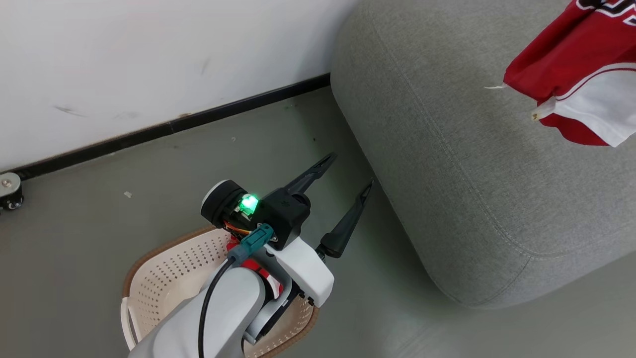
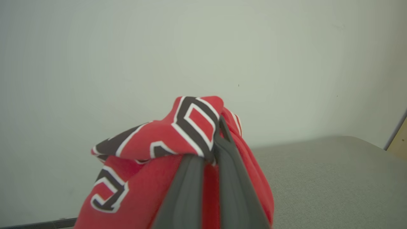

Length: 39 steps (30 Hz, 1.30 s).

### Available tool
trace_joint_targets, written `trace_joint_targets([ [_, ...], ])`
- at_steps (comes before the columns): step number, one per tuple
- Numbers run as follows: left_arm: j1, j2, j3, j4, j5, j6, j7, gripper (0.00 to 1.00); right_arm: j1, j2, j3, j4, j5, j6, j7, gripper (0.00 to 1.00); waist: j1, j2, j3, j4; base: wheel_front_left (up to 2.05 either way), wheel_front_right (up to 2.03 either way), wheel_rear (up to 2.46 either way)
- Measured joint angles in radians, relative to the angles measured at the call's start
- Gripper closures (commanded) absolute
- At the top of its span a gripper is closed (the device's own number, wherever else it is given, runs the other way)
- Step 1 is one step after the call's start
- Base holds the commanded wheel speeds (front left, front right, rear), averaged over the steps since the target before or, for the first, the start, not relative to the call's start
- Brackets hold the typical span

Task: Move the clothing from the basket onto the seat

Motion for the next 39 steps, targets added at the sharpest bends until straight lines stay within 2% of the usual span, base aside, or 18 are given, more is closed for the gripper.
trace_joint_targets([
  [19, -0.095, 0.008, -0.026, -0.069, 0.058, 0.0, 0.062, 0.0, -0.144, -0.097, -0.049, 0.142, -0.004, 0.0, -0.04, 1.0, 0.0, 0.0, 0.149, 0.039, 0.0, 0.0, 0.0],
  [25, -0.108, 0.001, -0.035, -0.084, 0.068, 0.0, 0.069, 0.0, -0.147, -0.128, -0.061, 0.22, -0.042, 0.0, -0.057, 1.0, 0.0, 0.0, 0.186, 0.053, 0.0, 0.0, 0.0],
  [29, -0.119, -0.002, -0.045, -0.092, 0.076, 0.0, 0.076, 0.0, -0.145, -0.112, -0.076, 0.279, -0.041, 0.0, -0.073, 1.0, 0.0, 0.0, 0.209, 0.063, 0.0, 0.0, 0.0],
  [39, -0.144, -0.002, -0.069, -0.093, 0.092, -0.007, 0.096, 0.0, -0.106, 0.0, -0.058, 0.395, -0.044, 0.0, -0.098, 1.0, 0.0001, 0.0, 0.263, 0.092, 0.0, 0.0, 0.0],
])
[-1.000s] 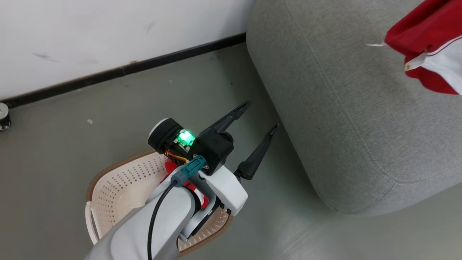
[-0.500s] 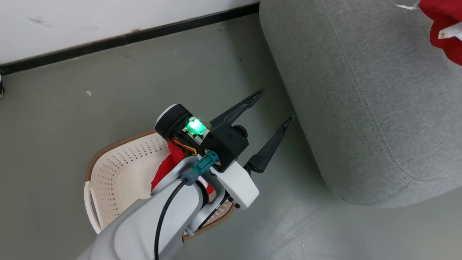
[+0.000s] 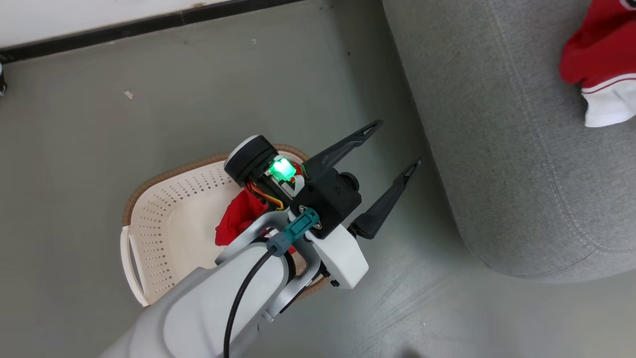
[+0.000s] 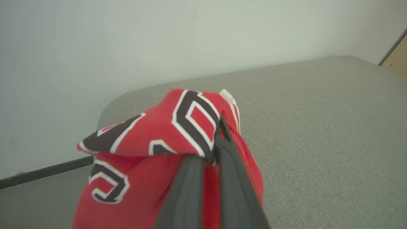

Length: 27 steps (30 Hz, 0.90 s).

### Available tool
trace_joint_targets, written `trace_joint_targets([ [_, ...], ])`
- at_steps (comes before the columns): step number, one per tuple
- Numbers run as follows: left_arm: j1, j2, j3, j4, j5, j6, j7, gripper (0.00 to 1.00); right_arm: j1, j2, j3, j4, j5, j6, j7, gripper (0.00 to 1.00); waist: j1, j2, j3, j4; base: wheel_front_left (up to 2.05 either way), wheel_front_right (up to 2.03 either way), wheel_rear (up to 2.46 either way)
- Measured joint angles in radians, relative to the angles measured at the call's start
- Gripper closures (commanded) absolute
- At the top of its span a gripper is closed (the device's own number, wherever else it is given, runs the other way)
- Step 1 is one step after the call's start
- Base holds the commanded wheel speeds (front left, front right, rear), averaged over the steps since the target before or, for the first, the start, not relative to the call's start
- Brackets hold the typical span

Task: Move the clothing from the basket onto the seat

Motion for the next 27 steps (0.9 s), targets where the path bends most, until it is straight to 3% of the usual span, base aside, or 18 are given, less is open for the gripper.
trace_joint_targets([
  [5, -0.014, -0.001, -0.004, 0.0, 0.001, -0.004, 0.001, 0.0, 0.0, 0.05, 0.012, 0.035, -0.002, 0.0, -0.012, 1.0, 0.0, 0.0, 0.023, 0.012, 0.0, 0.0, 0.0],
  [13, -0.029, 0.003, -0.004, 0.009, 0.002, -0.013, 0.0, 0.0, 0.005, 0.069, 0.018, 0.079, -0.011, 0.0, -0.025, 1.0, 0.0, 0.0, 0.047, 0.023, 0.0, 0.0, 0.0],
  [15, -0.029, 0.009, -0.003, 0.017, 0.002, -0.015, -0.001, 0.0, 0.009, 0.083, 0.02, 0.084, -0.013, 0.0, -0.03, 0.9, 0.0, 0.0, 0.047, 0.021, 0.0, 0.0, 0.0],
  [17, -0.029, 0.012, -0.003, 0.023, 0.002, -0.016, -0.002, 0.0, 0.016, 0.087, 0.021, 0.085, -0.021, 0.0, -0.03, 0.66, -0.0001, 0.0, 0.047, 0.019, 0.0, 0.0, 0.0],
  [18, -0.029, 0.012, -0.002, 0.026, 0.002, -0.016, -0.002, 0.0, 0.019, 0.087, 0.021, 0.085, -0.021, 0.0, -0.03, 0.48, 0.0, 0.0, 0.047, 0.017, 0.0, 0.0, 0.0],
  [19, -0.029, 0.013, -0.002, 0.028, 0.002, -0.016, -0.002, 0.0, 0.022, 0.087, 0.021, 0.084, -0.021, 0.0, -0.03, 0.11, -0.0001, 0.0, 0.046, 0.016, 0.0, 0.0, 0.0],
  [20, -0.029, 0.014, -0.001, 0.03, 0.002, -0.016, -0.008, 0.0, 0.024, 0.087, 0.021, 0.082, -0.021, 0.0, -0.031, 0.0, 0.0, 0.0, 0.046, 0.014, 0.0, 0.0, 0.0],
  [27, -0.029, 0.03, 0.016, 0.049, 0.0, -0.017, -0.027, 0.0, 0.05, 0.093, 0.01, 0.0, -0.03, 0.0, -0.033, 0.0, 0.0, 0.0, 0.035, -0.001, 0.0, 0.0, 0.0],
])
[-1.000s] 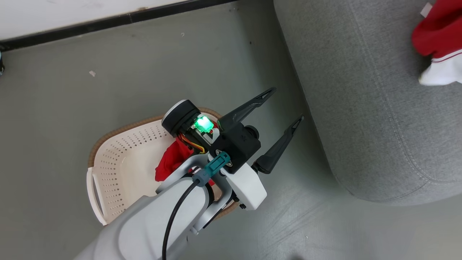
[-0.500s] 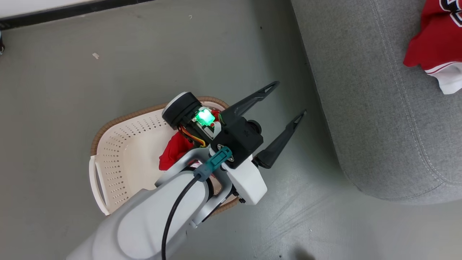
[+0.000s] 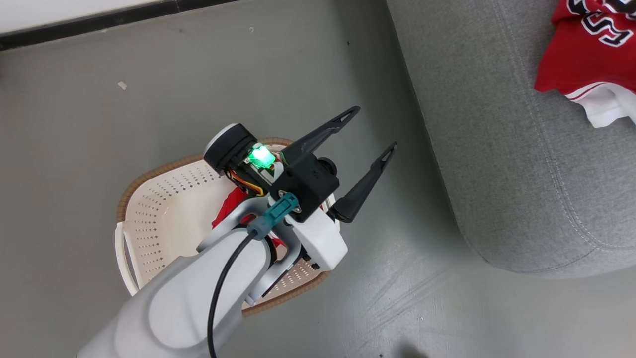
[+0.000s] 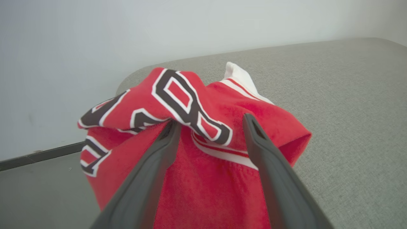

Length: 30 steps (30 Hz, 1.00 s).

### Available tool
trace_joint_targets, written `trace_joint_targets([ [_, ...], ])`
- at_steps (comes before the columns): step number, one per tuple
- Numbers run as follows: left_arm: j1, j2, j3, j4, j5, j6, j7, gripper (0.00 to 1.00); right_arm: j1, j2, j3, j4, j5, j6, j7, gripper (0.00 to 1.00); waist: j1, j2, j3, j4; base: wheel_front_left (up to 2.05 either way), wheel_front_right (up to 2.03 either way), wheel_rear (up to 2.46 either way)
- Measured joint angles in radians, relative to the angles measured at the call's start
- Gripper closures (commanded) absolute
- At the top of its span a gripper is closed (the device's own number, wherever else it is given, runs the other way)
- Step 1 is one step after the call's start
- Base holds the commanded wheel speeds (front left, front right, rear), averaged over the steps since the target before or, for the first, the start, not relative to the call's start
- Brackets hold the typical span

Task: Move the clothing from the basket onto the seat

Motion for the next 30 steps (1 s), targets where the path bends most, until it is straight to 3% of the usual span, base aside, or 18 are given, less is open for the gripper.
trace_joint_targets([
  [20, 0.083, 0.051, 0.095, 0.06, -0.035, 0.027, -0.095, 0.0, 0.19, 0.04, -0.065, -0.252, -0.052, 0.0, -0.001, 0.0, 0.0, 0.0, -0.099, -0.024, 0.0, 0.0, 0.0],
  [30, 0.148, 0.093, 0.195, 0.094, -0.074, 0.087, -0.159, 0.0, 0.221, 0.109, -0.033, -0.365, -0.103, 0.0, -0.001, 0.0, 0.0, 0.0, -0.171, -0.007, 0.0, 0.0, 0.0],
])
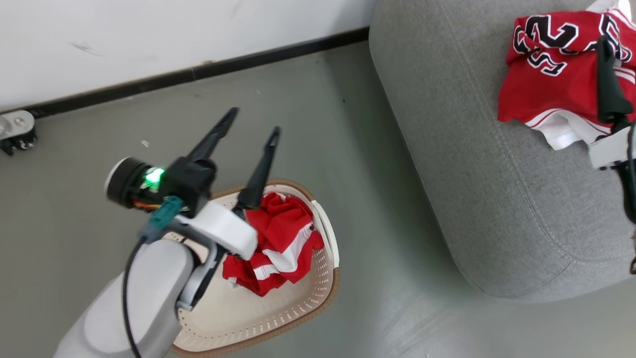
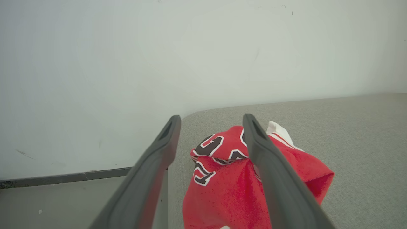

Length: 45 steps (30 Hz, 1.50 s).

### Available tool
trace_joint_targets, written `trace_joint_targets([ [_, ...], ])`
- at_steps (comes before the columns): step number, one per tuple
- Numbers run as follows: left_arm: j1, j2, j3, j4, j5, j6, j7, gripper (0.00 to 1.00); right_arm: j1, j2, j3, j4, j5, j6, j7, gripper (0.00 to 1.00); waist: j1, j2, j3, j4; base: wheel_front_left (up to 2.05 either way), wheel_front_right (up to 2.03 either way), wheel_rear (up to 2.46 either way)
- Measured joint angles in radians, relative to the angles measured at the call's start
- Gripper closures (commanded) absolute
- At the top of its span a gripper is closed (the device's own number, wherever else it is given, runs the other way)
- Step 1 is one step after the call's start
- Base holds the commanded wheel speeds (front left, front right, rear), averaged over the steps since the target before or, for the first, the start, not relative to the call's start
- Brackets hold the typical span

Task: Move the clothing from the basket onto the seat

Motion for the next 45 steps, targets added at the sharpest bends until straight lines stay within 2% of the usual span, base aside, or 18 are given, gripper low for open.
trace_joint_targets([
  [8, 0.085, 0.027, 0.076, 0.035, -0.04, 0.044, -0.045, 0.0, 0.048, 0.064, 0.024, -0.048, -0.031, 0.0, -0.001, 0.0, 0.0, 0.0, -0.061, 0.026, 0.0, 0.0, 0.0],
  [23, 0.253, 0.054, 0.193, 0.081, -0.13, 0.096, -0.088, 0.0, 0.173, 0.15, 0.06, -0.097, -0.102, 0.0, -0.001, 0.0, 0.0, 0.0, -0.185, 0.084, 0.0, 0.0, 0.0],
  [30, 0.327, 0.071, 0.229, 0.091, -0.151, 0.105, -0.097, 0.0, 0.24, 0.18, 0.077, -0.113, -0.125, 0.0, -0.001, 0.0, 0.0, 0.0, -0.245, 0.111, 0.0, 0.0, 0.0],
  [45, 0.473, 0.069, 0.288, 0.061, -0.184, 0.131, -0.109, 0.0, 0.426, 0.221, 0.074, -0.147, -0.177, 0.0, -0.001, 0.0, 0.0, 0.0, -0.364, 0.161, 0.0, 0.0, 0.0],
])
